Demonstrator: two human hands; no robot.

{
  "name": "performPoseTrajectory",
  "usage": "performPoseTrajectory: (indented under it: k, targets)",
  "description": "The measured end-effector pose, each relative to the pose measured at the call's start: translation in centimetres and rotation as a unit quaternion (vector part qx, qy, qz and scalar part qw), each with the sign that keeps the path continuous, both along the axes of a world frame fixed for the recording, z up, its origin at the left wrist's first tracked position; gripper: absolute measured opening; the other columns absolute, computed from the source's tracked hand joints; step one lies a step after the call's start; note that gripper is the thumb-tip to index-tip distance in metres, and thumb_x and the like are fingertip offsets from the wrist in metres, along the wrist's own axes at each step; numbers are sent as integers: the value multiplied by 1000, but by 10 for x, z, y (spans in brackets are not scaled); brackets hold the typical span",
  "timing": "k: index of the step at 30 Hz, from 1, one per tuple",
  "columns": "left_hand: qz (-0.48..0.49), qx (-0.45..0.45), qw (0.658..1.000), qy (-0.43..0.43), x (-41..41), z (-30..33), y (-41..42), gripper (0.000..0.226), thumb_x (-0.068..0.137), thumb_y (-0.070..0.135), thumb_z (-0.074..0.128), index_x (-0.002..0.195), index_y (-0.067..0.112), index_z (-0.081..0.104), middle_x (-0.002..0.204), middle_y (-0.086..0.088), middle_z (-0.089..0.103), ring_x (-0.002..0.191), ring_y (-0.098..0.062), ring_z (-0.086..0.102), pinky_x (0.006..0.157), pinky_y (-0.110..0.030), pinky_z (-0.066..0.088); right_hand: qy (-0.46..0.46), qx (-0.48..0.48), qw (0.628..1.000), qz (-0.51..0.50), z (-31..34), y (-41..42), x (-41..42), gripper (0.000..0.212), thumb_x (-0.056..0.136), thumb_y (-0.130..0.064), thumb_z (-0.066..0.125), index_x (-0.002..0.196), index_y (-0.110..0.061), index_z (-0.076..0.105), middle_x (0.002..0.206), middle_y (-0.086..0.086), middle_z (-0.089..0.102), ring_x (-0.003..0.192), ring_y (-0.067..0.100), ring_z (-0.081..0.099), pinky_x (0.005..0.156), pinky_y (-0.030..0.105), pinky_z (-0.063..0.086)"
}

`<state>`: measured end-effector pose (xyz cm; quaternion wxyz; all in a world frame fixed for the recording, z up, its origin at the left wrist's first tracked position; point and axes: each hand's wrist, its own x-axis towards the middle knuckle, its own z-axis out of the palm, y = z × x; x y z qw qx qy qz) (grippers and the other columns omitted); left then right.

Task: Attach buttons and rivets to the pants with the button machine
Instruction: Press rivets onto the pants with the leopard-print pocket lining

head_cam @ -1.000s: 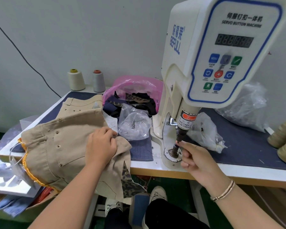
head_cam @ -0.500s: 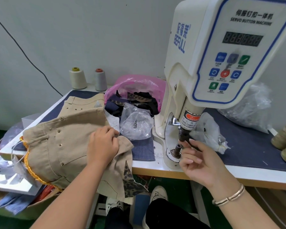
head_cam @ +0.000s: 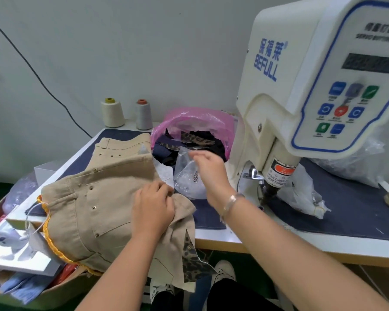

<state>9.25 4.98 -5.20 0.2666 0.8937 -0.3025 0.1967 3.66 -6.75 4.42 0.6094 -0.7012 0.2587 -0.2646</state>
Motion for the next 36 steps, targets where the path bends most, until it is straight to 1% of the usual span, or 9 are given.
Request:
performPoseTrajectory:
  k: [5, 12, 16, 22, 26, 28, 32, 34, 36]
  targets:
    - [-9, 0, 1000, -20, 1, -2, 2, 23, 69, 18, 48, 78, 17, 69, 85, 0, 64, 75, -26, 58, 71, -37, 44, 153, -472, 868, 9, -14, -66, 87, 28, 93, -10, 47, 108, -5, 70, 133, 8, 51, 124, 25, 42, 105, 37, 34]
    - [-10, -10, 1000, -26, 5, -8, 0, 20, 69, 20, 47, 78, 21, 65, 86, 5, 61, 74, -20, 56, 71, -33, 45, 386, -529, 756, 19, -33, -106, 133, 32, 93, -18, 46, 117, -7, 64, 135, 9, 52, 131, 26, 38, 102, 37, 35]
    - [-13, -12, 999, -30, 5, -9, -1, 15, 67, 20, 53, 78, 22, 64, 86, 6, 60, 74, -17, 56, 71, -32, 45, 361, -507, 783, -21, -35, -103, 140, 28, 89, -10, 46, 109, -9, 65, 122, 12, 60, 120, 29, 48, 101, 38, 35]
    - [-14, -12, 1000, -25, 4, -6, 0, 15, 65, 18, 55, 76, 21, 65, 84, 5, 62, 74, -19, 58, 70, -32, 44, -39, -185, 977, -96, -4, -88, 117, 22, 90, -7, 59, 109, -7, 69, 108, 2, 63, 102, 16, 60, 87, 20, 46]
    - [-39, -56, 994, 80, 4, 1, 2, 24, 77, 27, 45, 81, 25, 68, 93, 10, 64, 88, -15, 57, 82, -29, 34, -164, -230, 957, -65, 11, -41, 77, 28, 84, 7, 53, 95, -12, 69, 93, -2, 62, 80, -2, 55, 71, 11, 42]
    - [-104, -158, 953, 236, 9, 12, 9, 33, 88, 34, 36, 86, 27, 69, 103, 8, 68, 96, -12, 58, 90, -28, 37, -203, -346, 916, -13, -1, -12, 47, 31, 80, 12, 50, 94, -8, 70, 89, -1, 61, 80, 1, 56, 69, 14, 44]
    - [-138, -484, 673, 542, 29, 41, 33, 53, 101, 47, 25, 113, 11, 64, 120, -18, 66, 95, -20, 67, 79, -26, 54, -130, -550, 806, 179, -39, 37, -2, 37, 79, 7, 48, 100, -11, 73, 93, 5, 71, 84, 24, 66, 73, 35, 53]
    - [-100, -446, 673, 582, 38, 45, 51, 56, 91, 62, 37, 117, 17, 61, 111, -13, 70, 92, -24, 69, 71, -33, 57, -33, -576, 779, 247, -56, 46, -16, 35, 82, 2, 56, 107, -16, 72, 100, 4, 72, 89, 26, 67, 77, 40, 53]
    - [-55, -342, 760, 550, 44, 43, 62, 41, 90, 47, 57, 117, 15, 58, 110, -10, 69, 97, -24, 67, 82, -41, 55, 25, -543, 790, 283, -64, 50, -25, 31, 88, -10, 55, 115, -19, 68, 111, 2, 70, 107, 22, 62, 95, 39, 45]
